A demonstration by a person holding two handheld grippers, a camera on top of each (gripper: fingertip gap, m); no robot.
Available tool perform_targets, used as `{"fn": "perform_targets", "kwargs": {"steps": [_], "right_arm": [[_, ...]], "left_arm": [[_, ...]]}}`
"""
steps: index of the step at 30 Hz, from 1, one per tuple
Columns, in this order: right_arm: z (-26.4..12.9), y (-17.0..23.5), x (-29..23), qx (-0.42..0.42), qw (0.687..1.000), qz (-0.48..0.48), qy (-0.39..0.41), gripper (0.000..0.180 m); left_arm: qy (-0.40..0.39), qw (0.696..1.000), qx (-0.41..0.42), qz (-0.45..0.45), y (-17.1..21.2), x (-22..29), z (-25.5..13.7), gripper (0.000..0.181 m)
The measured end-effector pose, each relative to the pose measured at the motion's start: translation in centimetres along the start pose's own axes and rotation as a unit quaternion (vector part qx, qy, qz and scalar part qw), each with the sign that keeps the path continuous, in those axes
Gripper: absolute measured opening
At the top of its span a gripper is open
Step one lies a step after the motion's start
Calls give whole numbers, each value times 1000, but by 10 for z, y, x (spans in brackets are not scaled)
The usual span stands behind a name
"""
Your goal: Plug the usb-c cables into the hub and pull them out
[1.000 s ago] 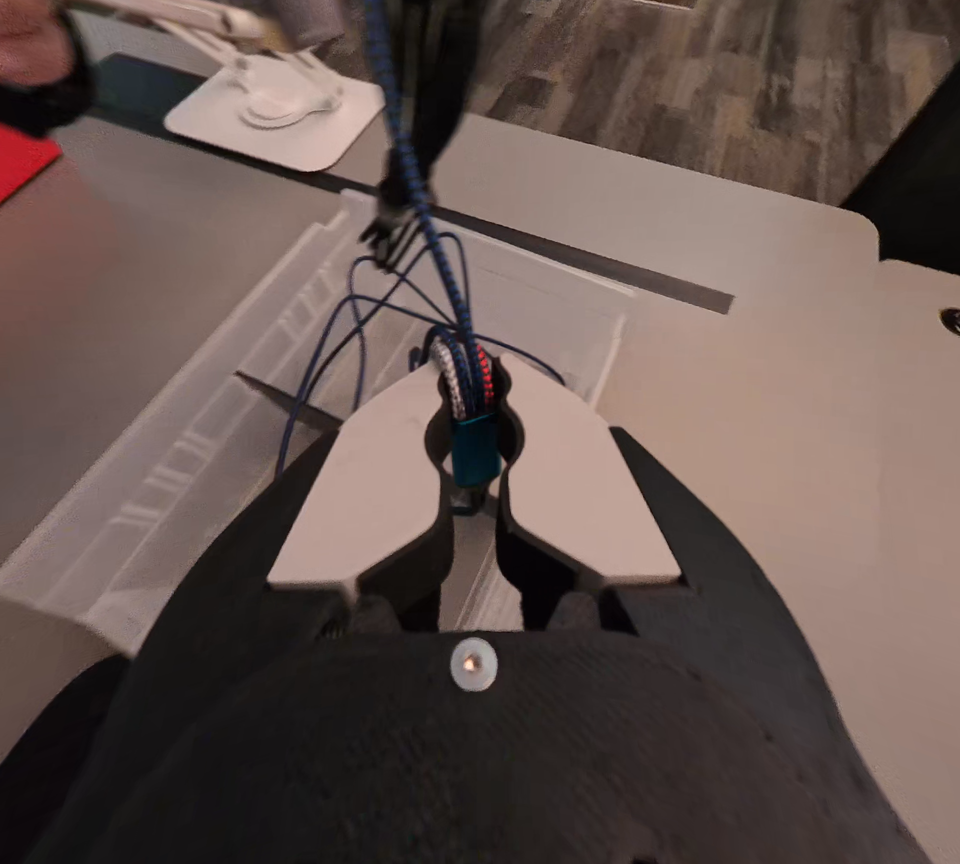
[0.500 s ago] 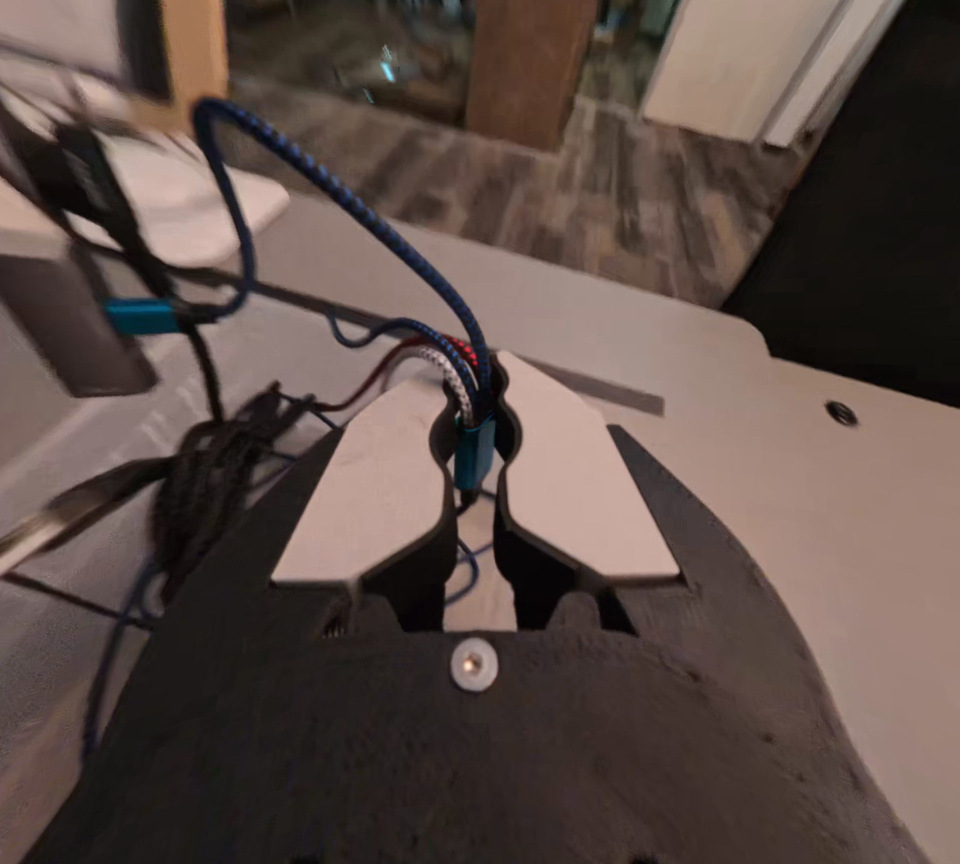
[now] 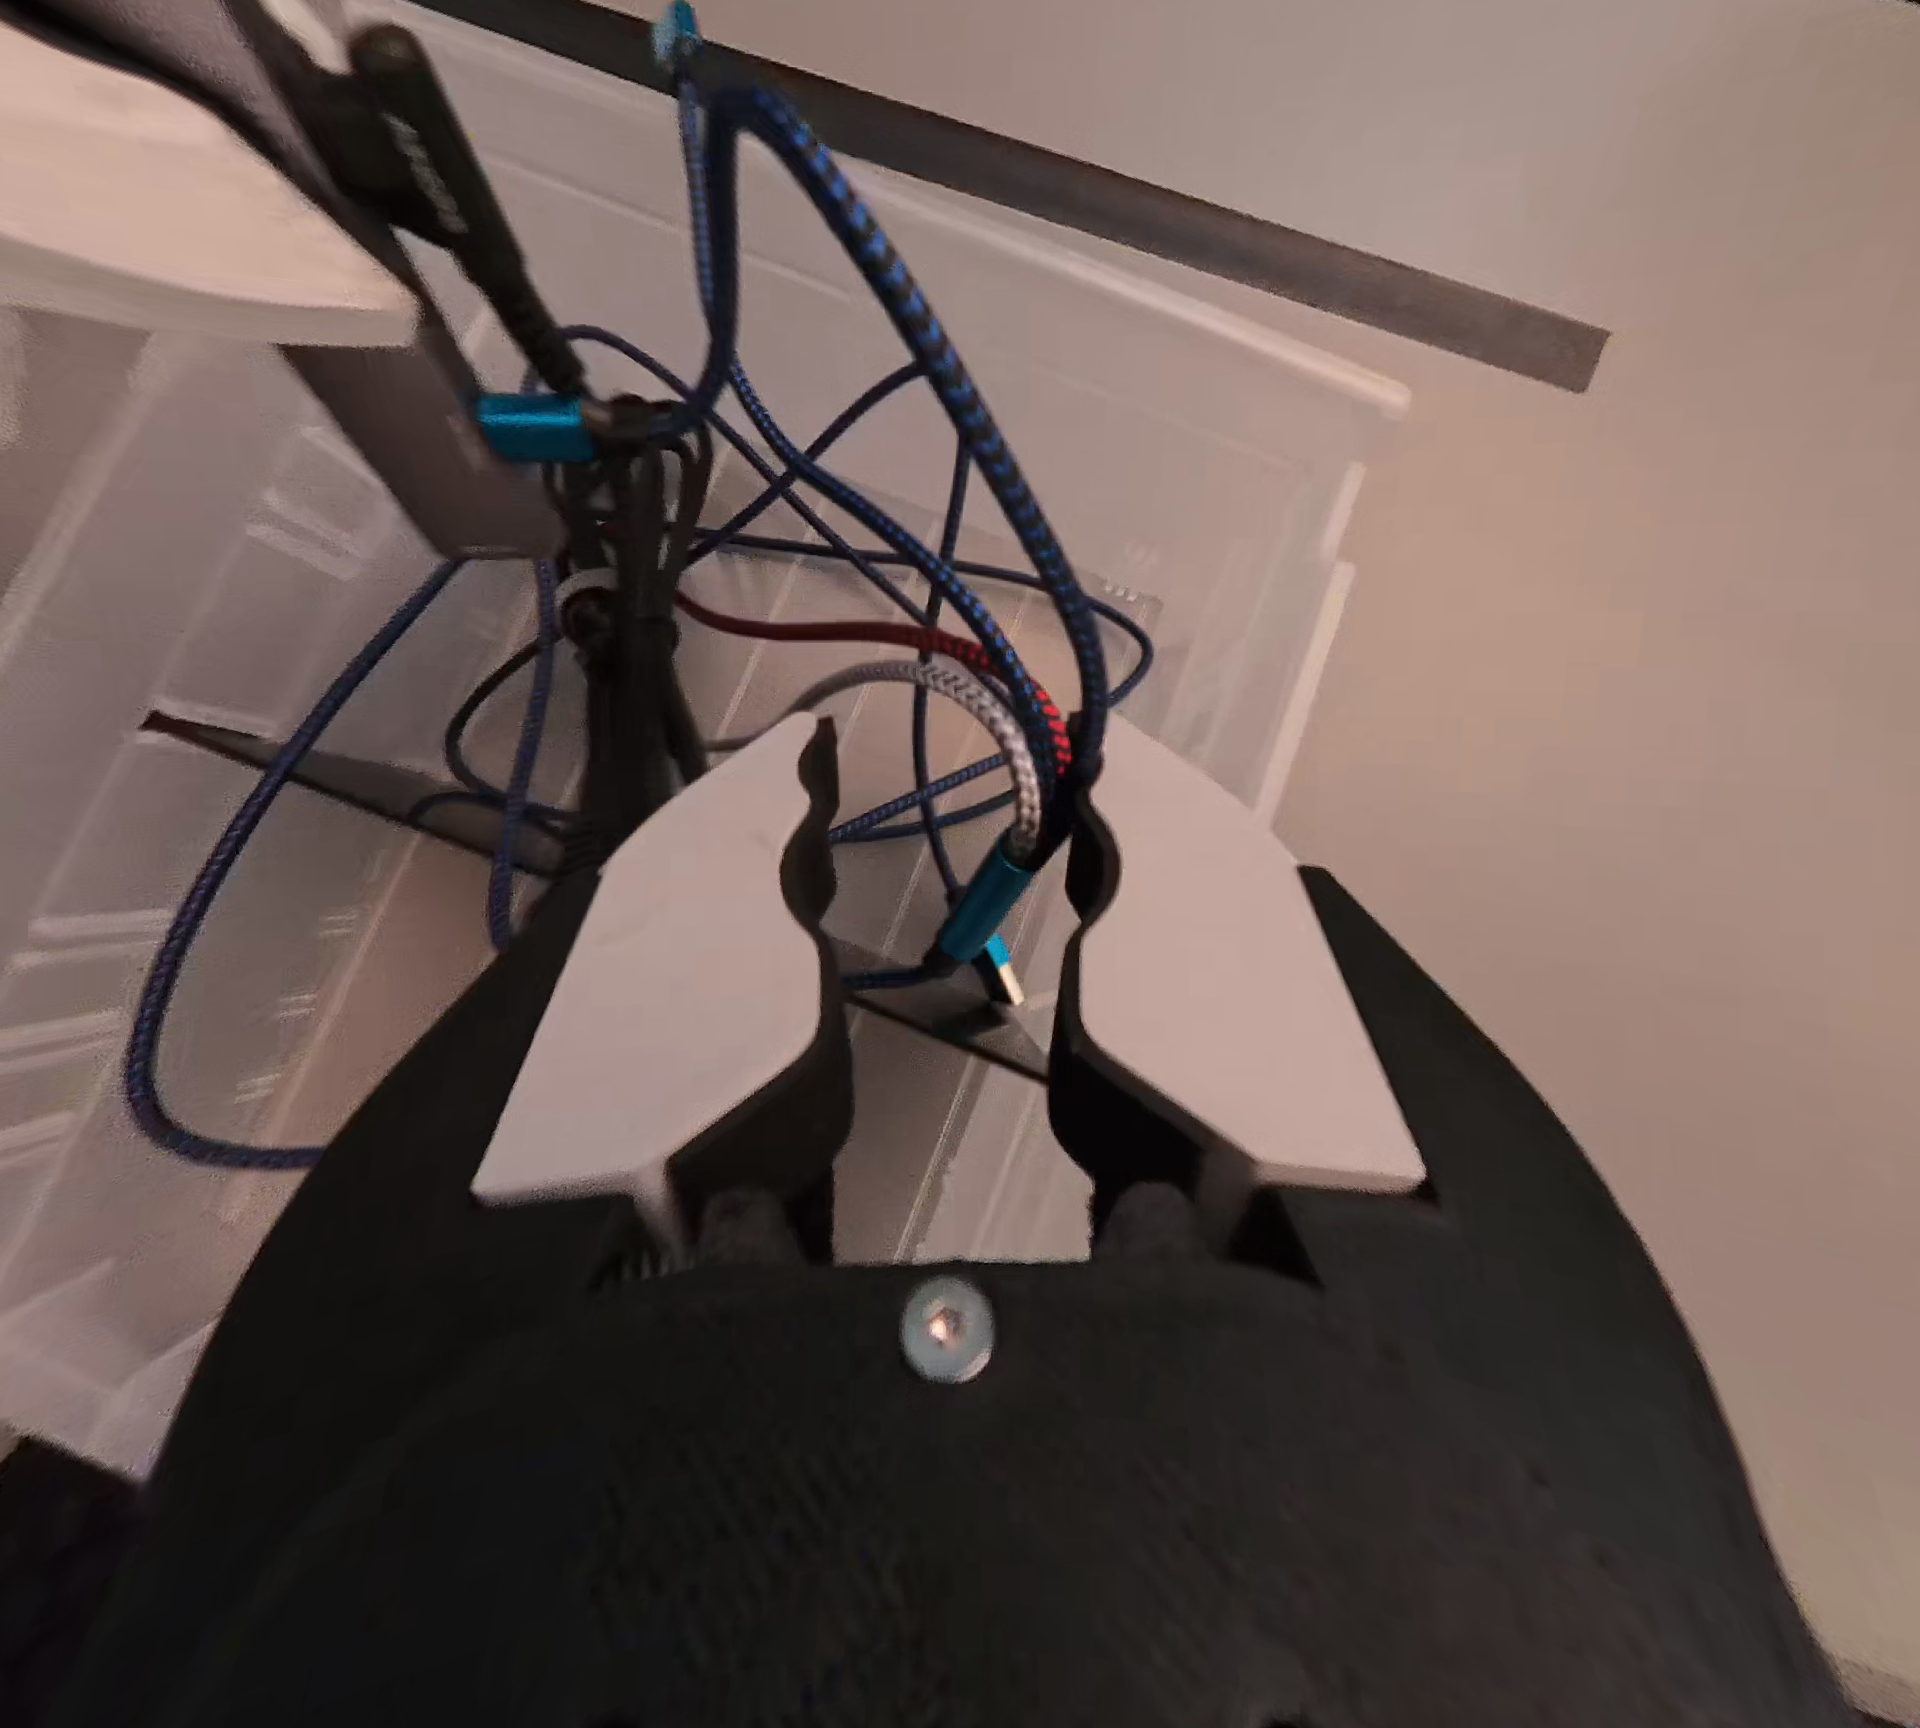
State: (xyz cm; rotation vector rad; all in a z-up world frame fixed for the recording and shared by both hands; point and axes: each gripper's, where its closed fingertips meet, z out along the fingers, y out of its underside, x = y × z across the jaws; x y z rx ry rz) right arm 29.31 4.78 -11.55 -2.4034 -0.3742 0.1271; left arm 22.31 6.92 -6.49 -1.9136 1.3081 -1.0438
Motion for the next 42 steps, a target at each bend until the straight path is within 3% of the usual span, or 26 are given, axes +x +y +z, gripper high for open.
{"fn": "perform_targets", "kwargs": {"steps": [12, 16, 19, 21, 31, 42], "right_arm": [[-54, -9, 20, 81, 996, 33, 13, 47], [-61, -26, 28, 144, 988, 45, 23, 46], [-55, -24, 28, 141, 989, 48, 14, 46], [-50, -20, 29, 130, 990, 44, 16, 46], [-31, -21, 20, 115, 993, 1, 7, 46], [-39, -44, -22, 132, 985, -112, -7, 43]], "left_arm": [[-16, 999, -19, -45, 18, -18, 9, 15], [-17, 998, -23, -47, 20, -17, 5, 31], [-35, 999, -24, -34, 21, -19, -1, 49], [-46, 998, -23, -19, 23, -21, -6, 51], [4, 996, 84, -30, -2, -2, -57, 69], [8, 984, 151, -96, 23, 5, -120, 61]]}}
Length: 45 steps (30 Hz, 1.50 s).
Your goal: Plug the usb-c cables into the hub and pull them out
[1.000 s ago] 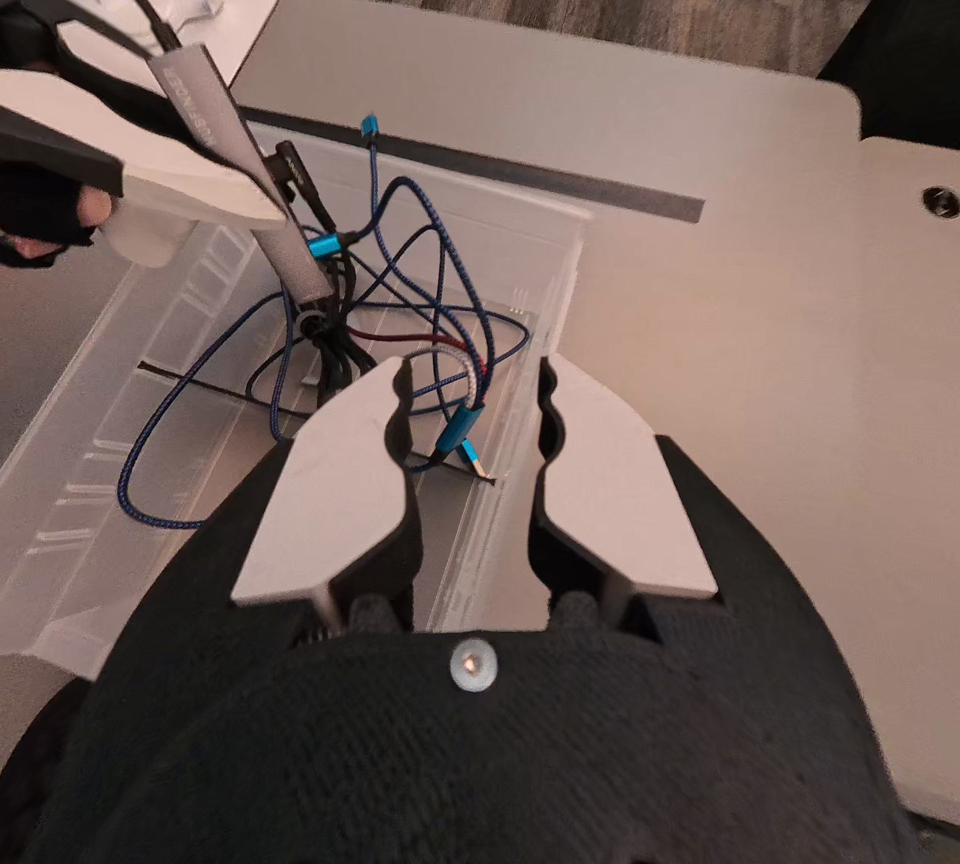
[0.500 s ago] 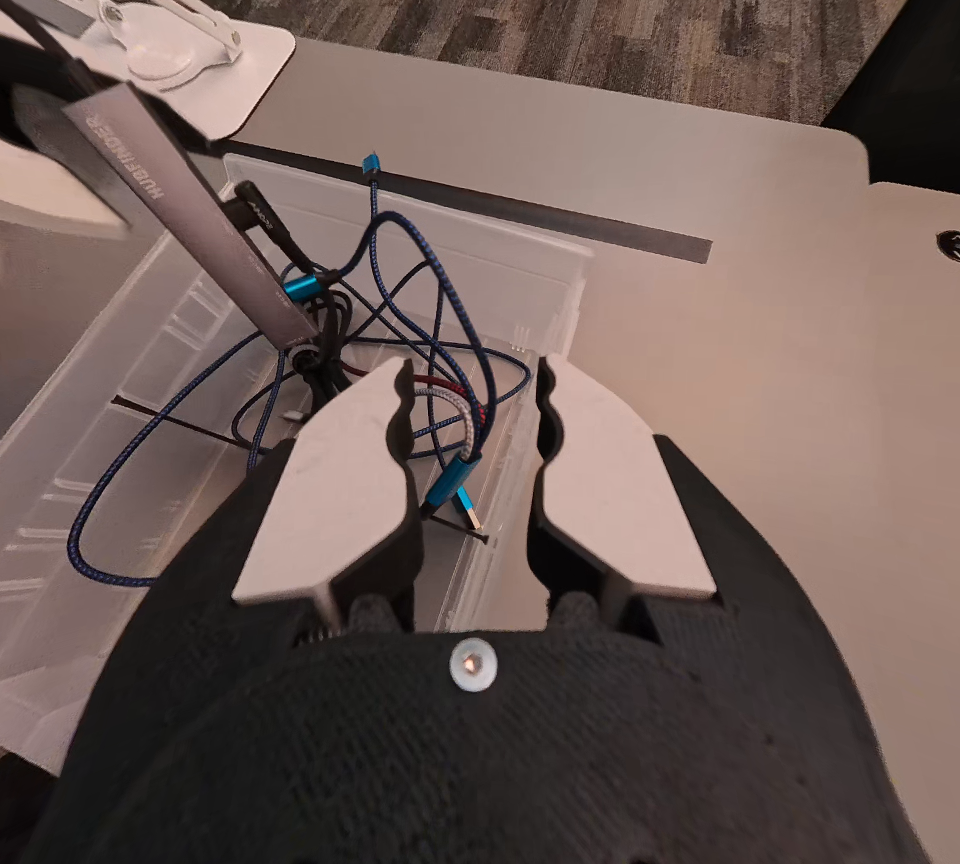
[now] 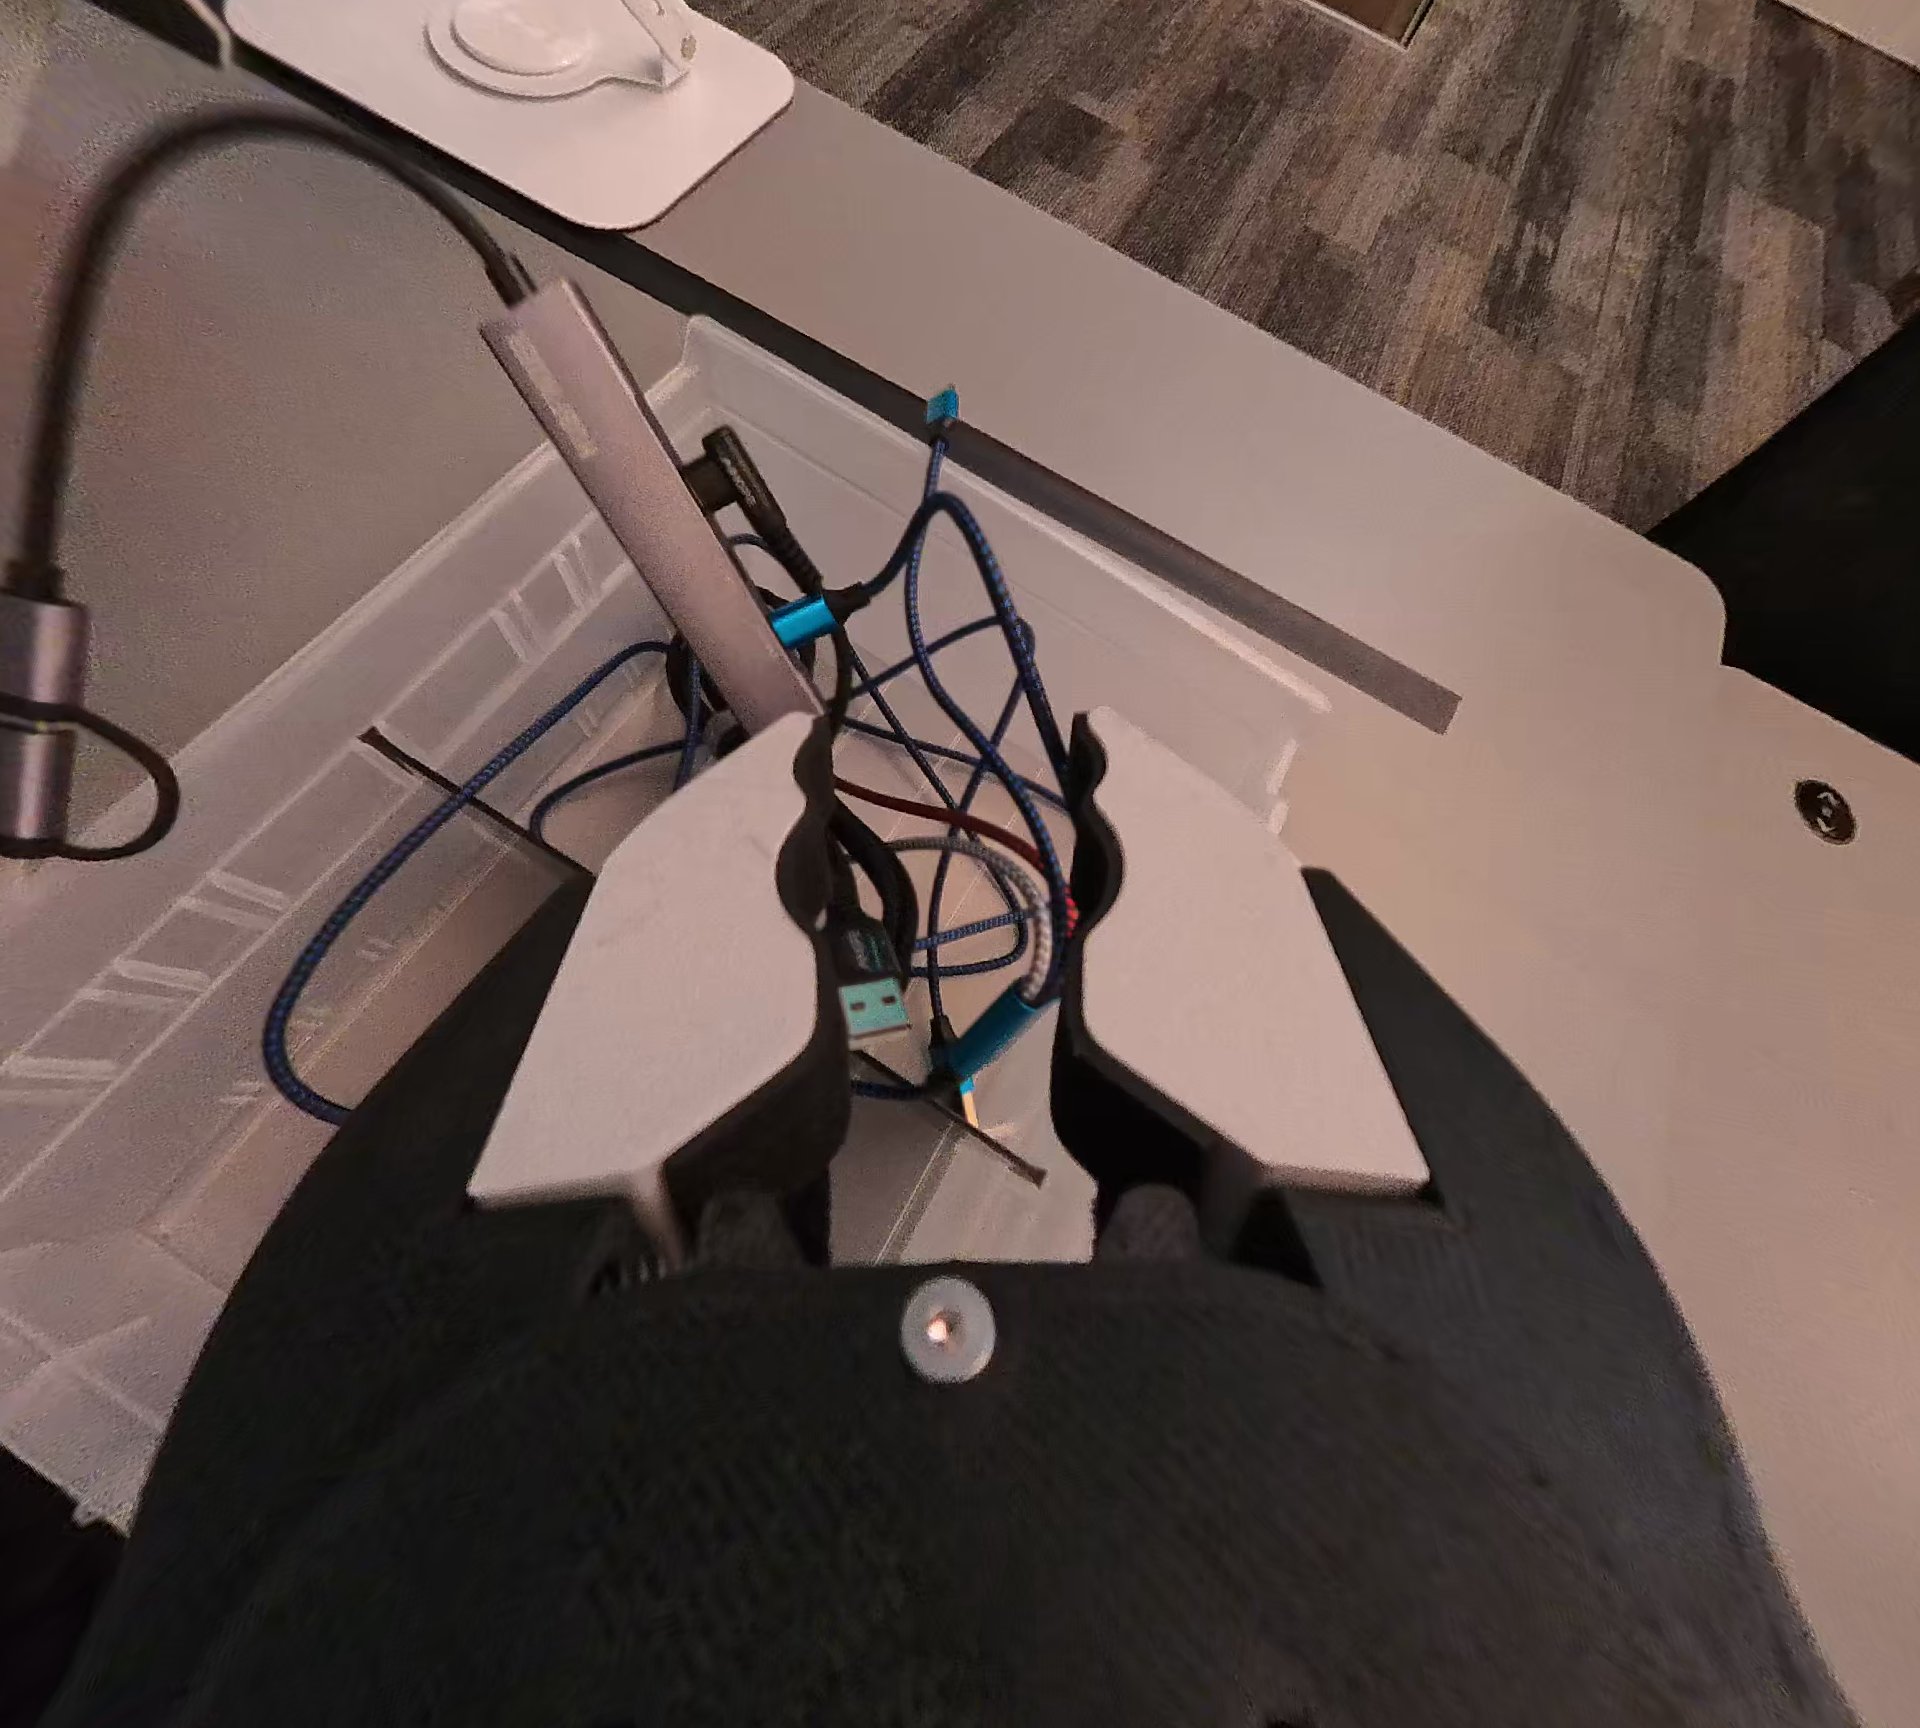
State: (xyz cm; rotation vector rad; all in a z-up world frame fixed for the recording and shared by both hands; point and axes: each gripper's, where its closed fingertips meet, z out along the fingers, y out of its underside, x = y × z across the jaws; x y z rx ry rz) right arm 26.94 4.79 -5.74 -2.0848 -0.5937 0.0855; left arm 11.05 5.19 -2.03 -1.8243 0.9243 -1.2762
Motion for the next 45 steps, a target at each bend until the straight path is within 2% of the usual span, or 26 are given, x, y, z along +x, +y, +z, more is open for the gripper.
{"fn": "perform_targets", "kwargs": {"steps": [2, 7, 11, 13, 15, 17, 21, 23, 26, 30, 33, 35, 36, 39, 45], "right_arm": [[0, -6, -2, 4, 1000, -6, 6, 43], [2, -5, -2, -12, 1000, -19, 18, 44], [-2, -3, 4, -11, 999, -18, 31, 44], [-4, -5, 7, -1, 999, -10, 33, 44], [-5, -6, 9, 3, 999, -7, 35, 44], [-5, -4, 10, 2, 999, -6, 36, 44], [-4, 1, 12, -2, 999, -4, 34, 44], [-3, 2, 13, -1, 999, 0, 33, 44], [-2, 3, 13, -2, 1000, 2, 31, 44], [1, 10, 14, -16, 999, -5, 32, 43], [2, 16, 14, -28, 999, -5, 30, 44], [2, 21, 17, -35, 999, -2, 30, 44], [1, 24, 19, -39, 999, 0, 32, 44], [-6, 28, 28, -32, 999, 15, 40, 44], [-24, 10, 39, 50, 996, 49, 49, 44]], "left_arm": [[6, 1000, 10, -5, 5, 3, -7, 61], [-2, 999, -31, -23, 36, 0, -9, 62], [37, 996, -40, -64, 55, 8, -3, 58], [62, 993, -60, -85, 67, 16, 6, 51], [72, 991, -75, -89, 76, 20, 15, 29], [72, 990, -85, -82, 82, 20, 23, 17], [101, 989, -67, -81, 62, 29, 29, 9], [102, 991, -47, -69, 43, 35, 33, 8], [76, 994, -68, -29, 31, 33, 50, 8], [-2, 988, -150, 46, 44, 8, 84, 8], [-70, 971, -203, 106, 54, -13, 95, 8], [-98, 959, -230, 132, 61, -20, 96, 18], [-98, 960, -230, 130, 62, -19, 95, 28], [-79, 970, -201, 112, 58, -10, 87, 36], [-2, 996, -74, 44, 33, 25, 42, 40]]}}
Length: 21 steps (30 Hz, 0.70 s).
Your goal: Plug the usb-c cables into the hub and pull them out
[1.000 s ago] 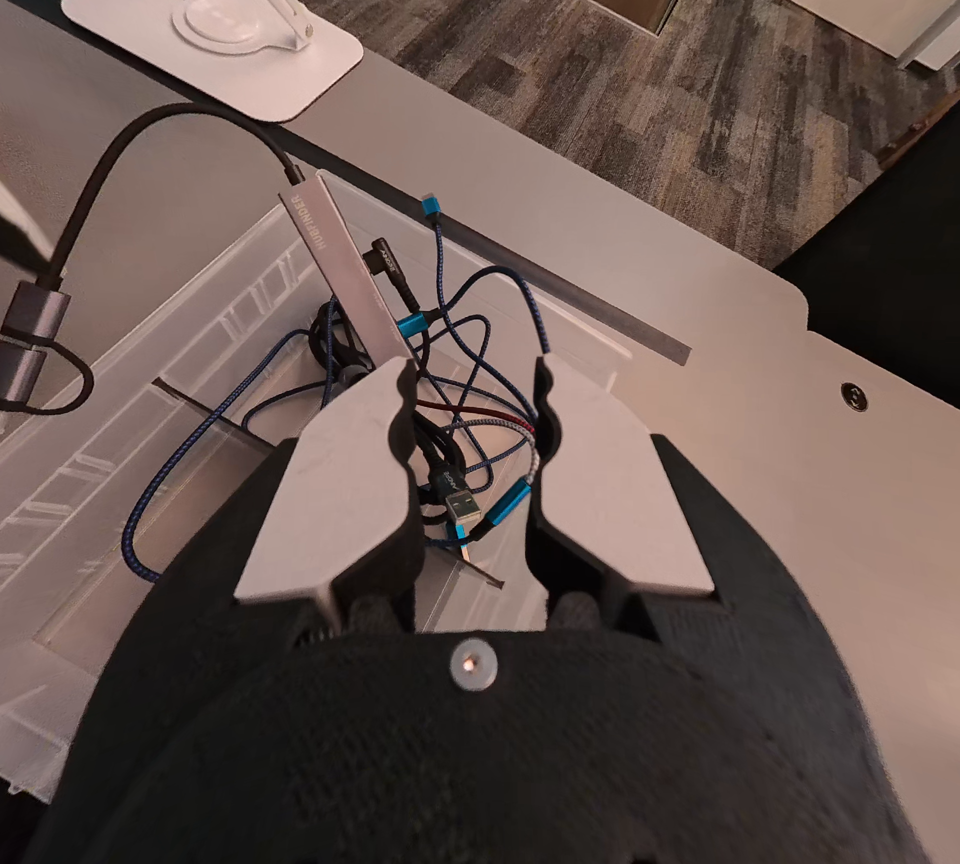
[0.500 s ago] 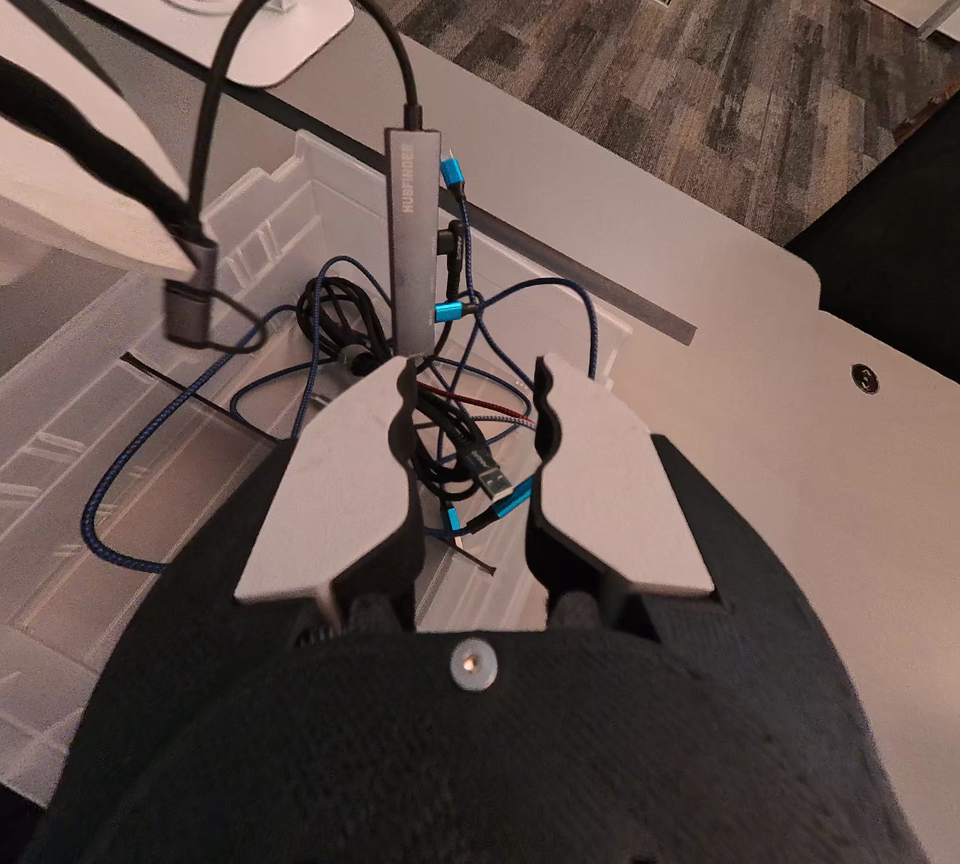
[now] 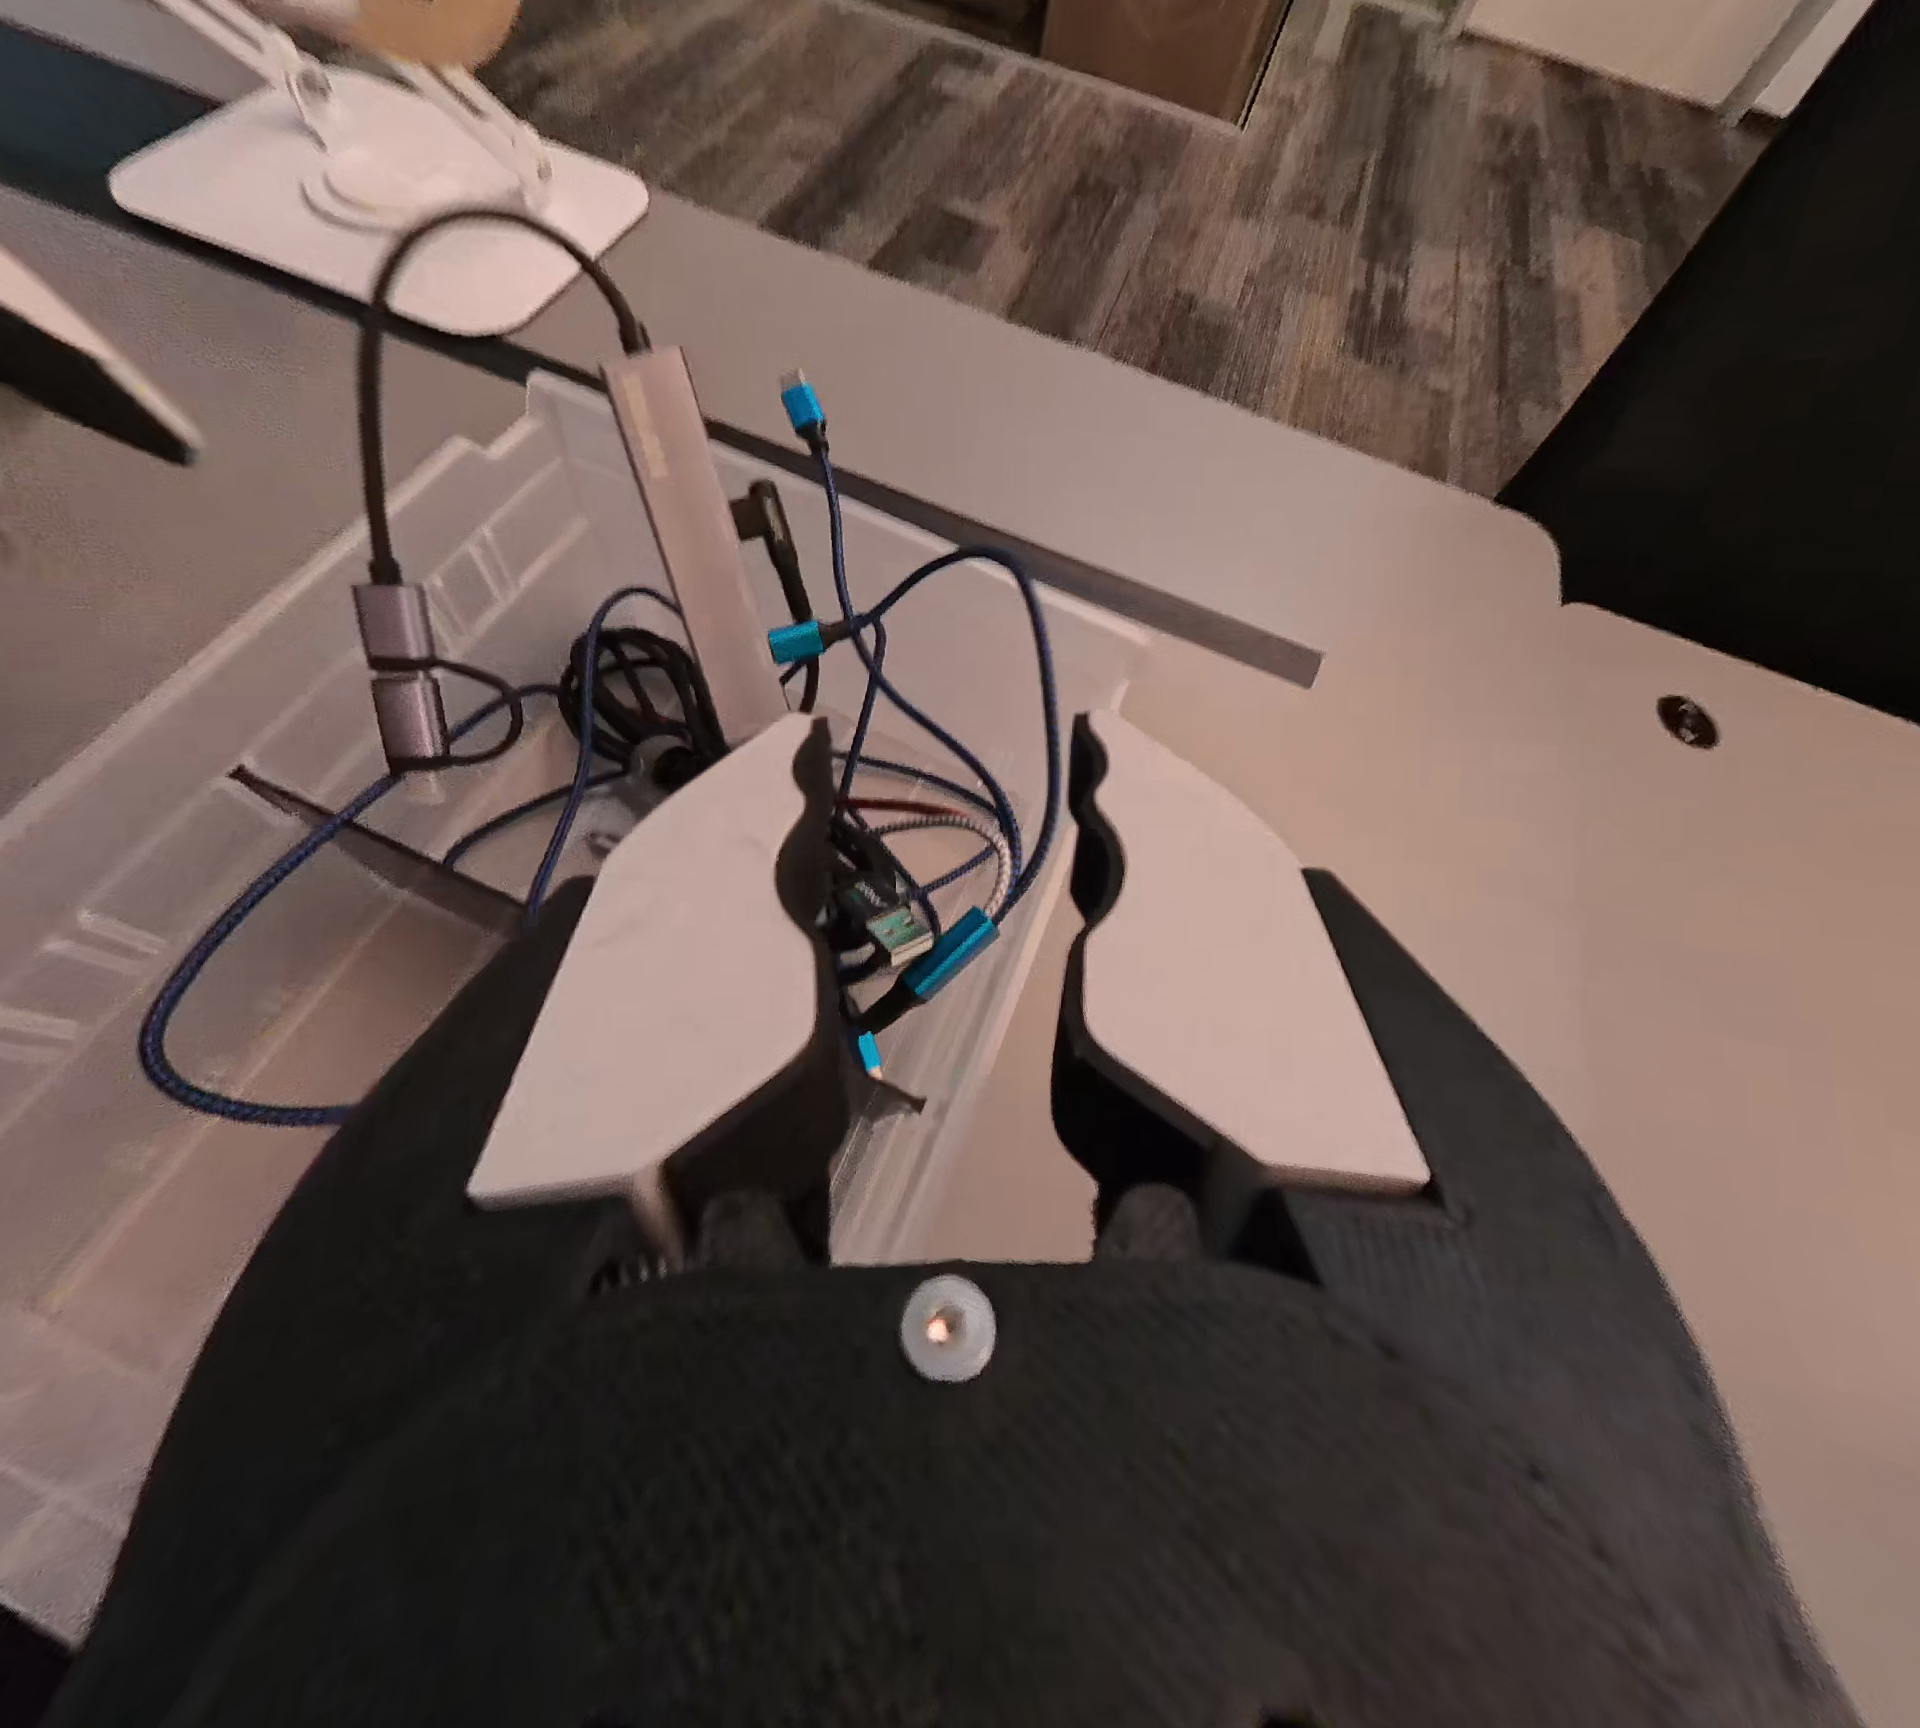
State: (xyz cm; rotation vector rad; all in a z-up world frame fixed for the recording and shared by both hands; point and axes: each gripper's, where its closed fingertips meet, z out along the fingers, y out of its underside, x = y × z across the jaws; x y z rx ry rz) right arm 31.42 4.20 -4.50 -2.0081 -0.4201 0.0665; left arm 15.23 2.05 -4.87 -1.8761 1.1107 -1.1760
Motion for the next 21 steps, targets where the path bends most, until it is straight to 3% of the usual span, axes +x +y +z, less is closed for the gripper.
{"fn": "perform_targets", "kwargs": {"steps": [5, 13, 17, 21], "right_arm": [[-15, -39, -1, 102, 995, 11, 13, 54], [-42, -101, -20, 272, 961, 45, 9, 87], [-60, -126, -38, 373, 927, 45, -8, 84], [-65, -140, -65, 415, 907, 41, -64, 56]], "left_arm": [[13, 985, 169, -6, -21, 17, -75, 41], [-101, 959, 259, 45, -8, 21, -164, 45], [-145, 952, 260, 73, -9, 36, -182, 53], [-183, 944, 255, 99, -10, 46, -181, 58]]}}
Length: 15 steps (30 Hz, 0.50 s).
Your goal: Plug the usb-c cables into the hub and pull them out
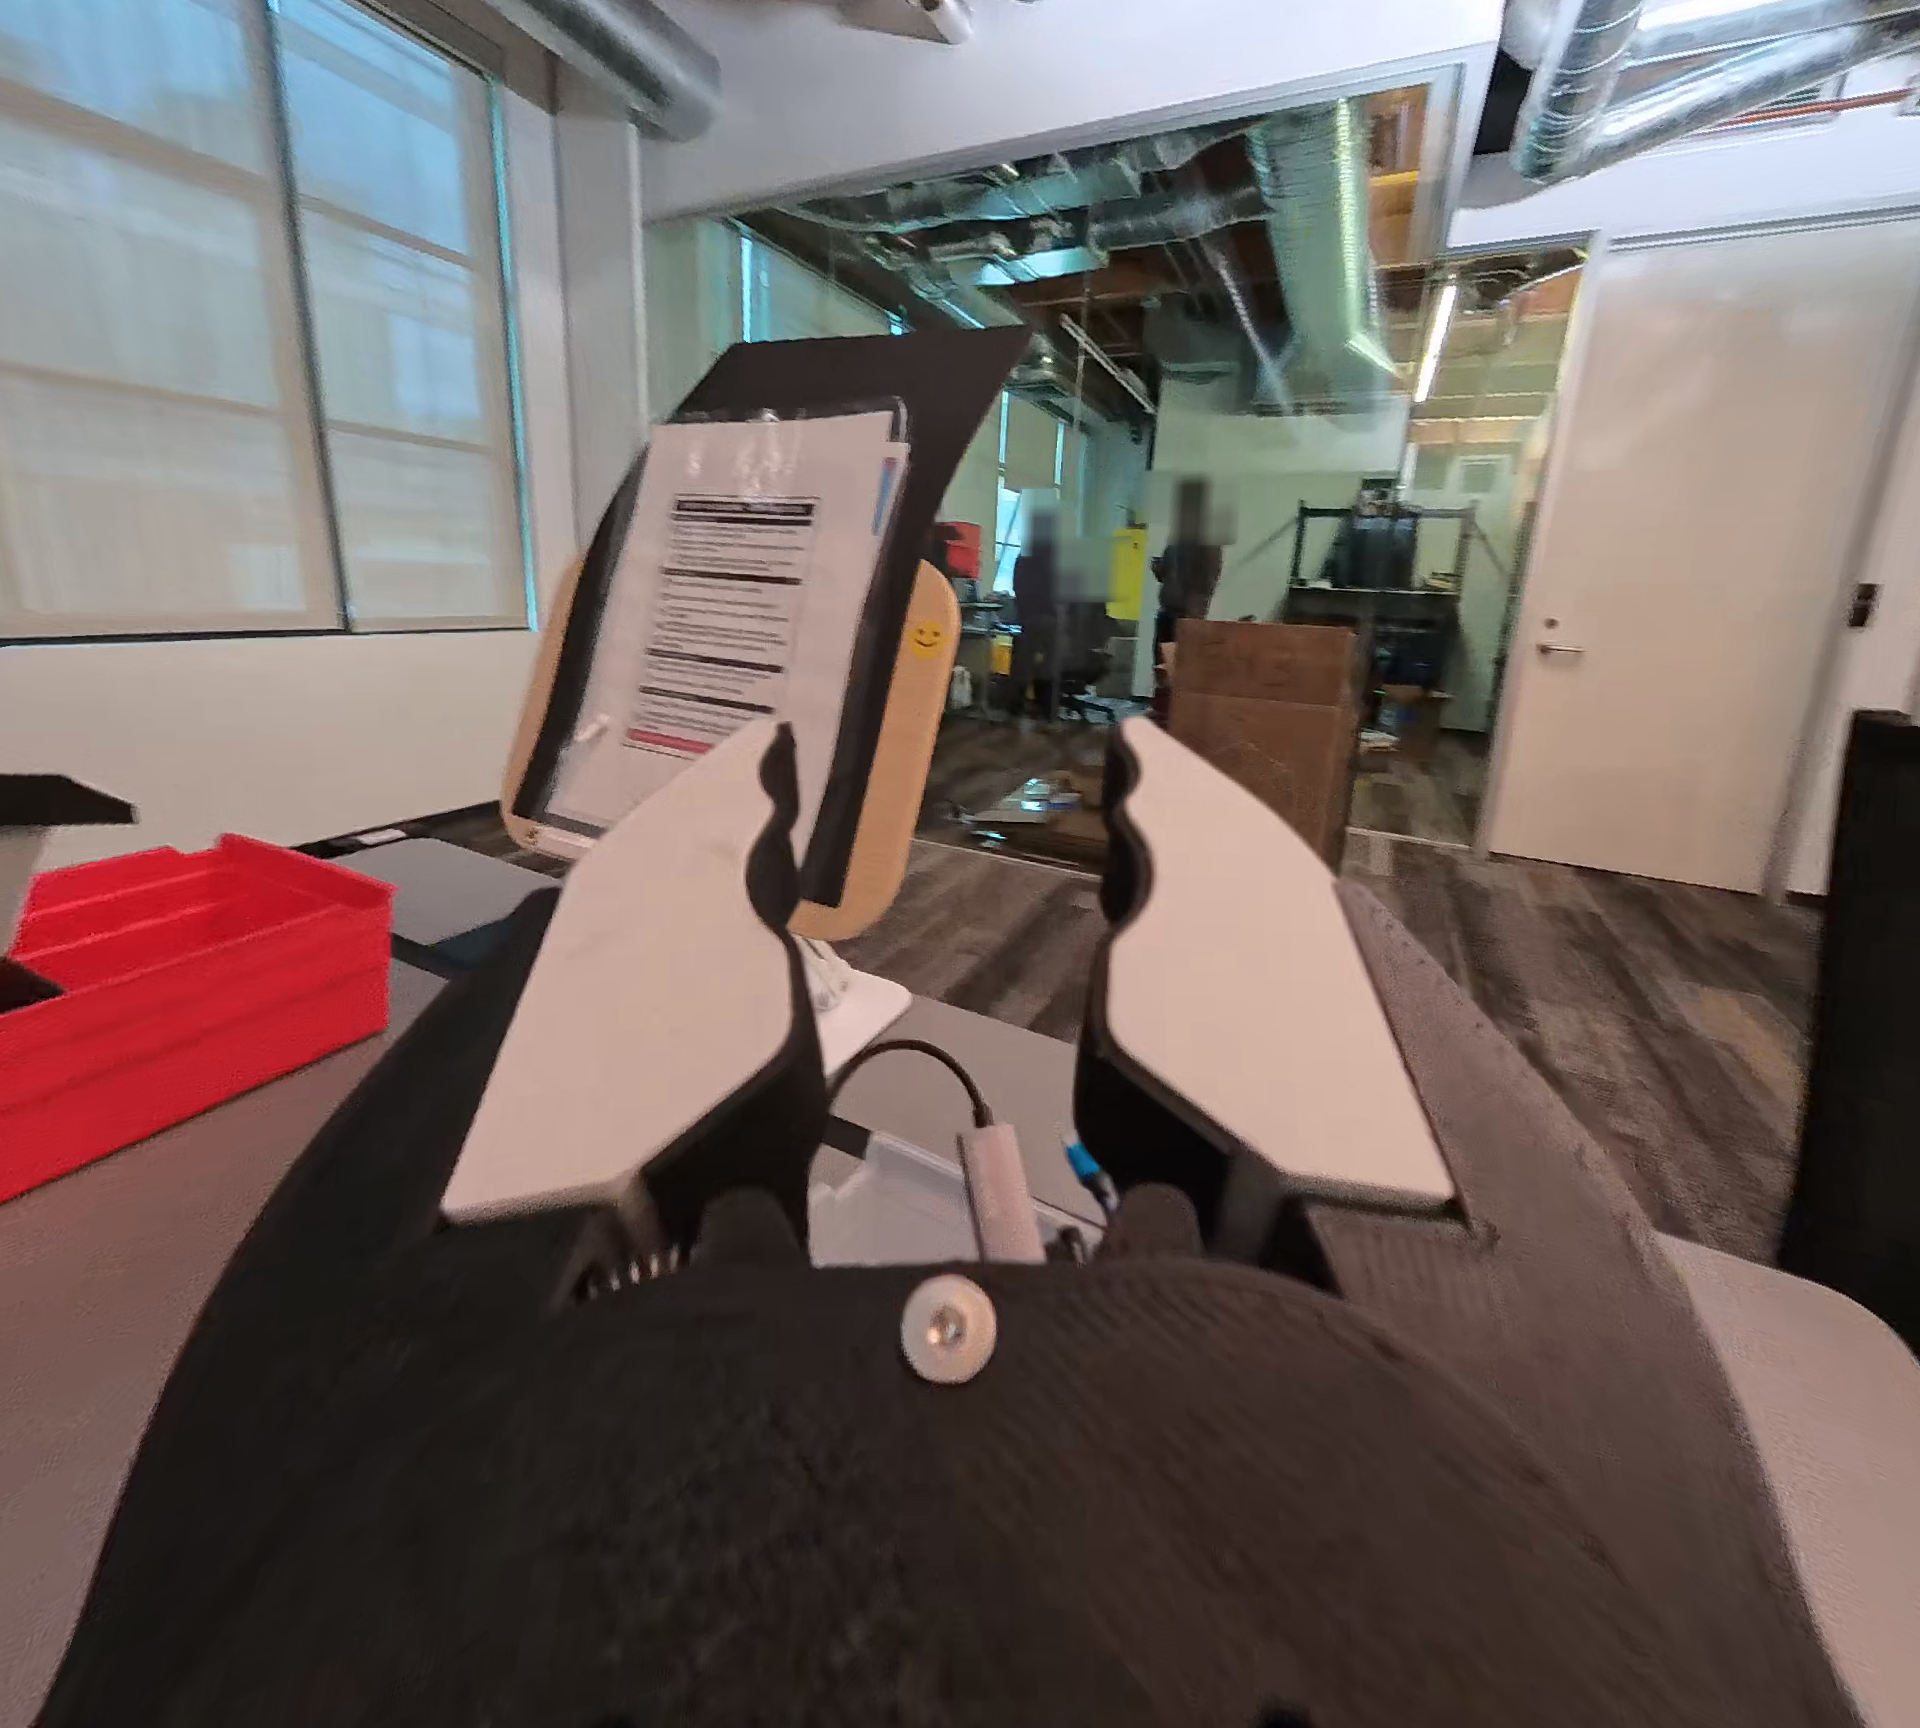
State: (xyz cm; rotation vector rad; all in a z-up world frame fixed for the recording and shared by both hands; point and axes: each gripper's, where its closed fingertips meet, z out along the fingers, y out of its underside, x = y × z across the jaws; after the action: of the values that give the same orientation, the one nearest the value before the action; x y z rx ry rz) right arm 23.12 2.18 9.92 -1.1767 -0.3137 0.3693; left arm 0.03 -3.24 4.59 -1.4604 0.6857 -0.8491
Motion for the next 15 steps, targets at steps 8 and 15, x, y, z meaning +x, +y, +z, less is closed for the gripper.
{"fn": "perform_targets", "kwargs": {"steps": [8, 15], "right_arm": [[14, 3, -31, -4, 999, -13, -36, 46], [24, 15, -46, -28, 996, 41, -71, 45]], "left_arm": [[8, 999, 19, -33, -2, 3, 10, 65], [-8, 1000, 23, -19, -12, 1, -7, 65]]}}
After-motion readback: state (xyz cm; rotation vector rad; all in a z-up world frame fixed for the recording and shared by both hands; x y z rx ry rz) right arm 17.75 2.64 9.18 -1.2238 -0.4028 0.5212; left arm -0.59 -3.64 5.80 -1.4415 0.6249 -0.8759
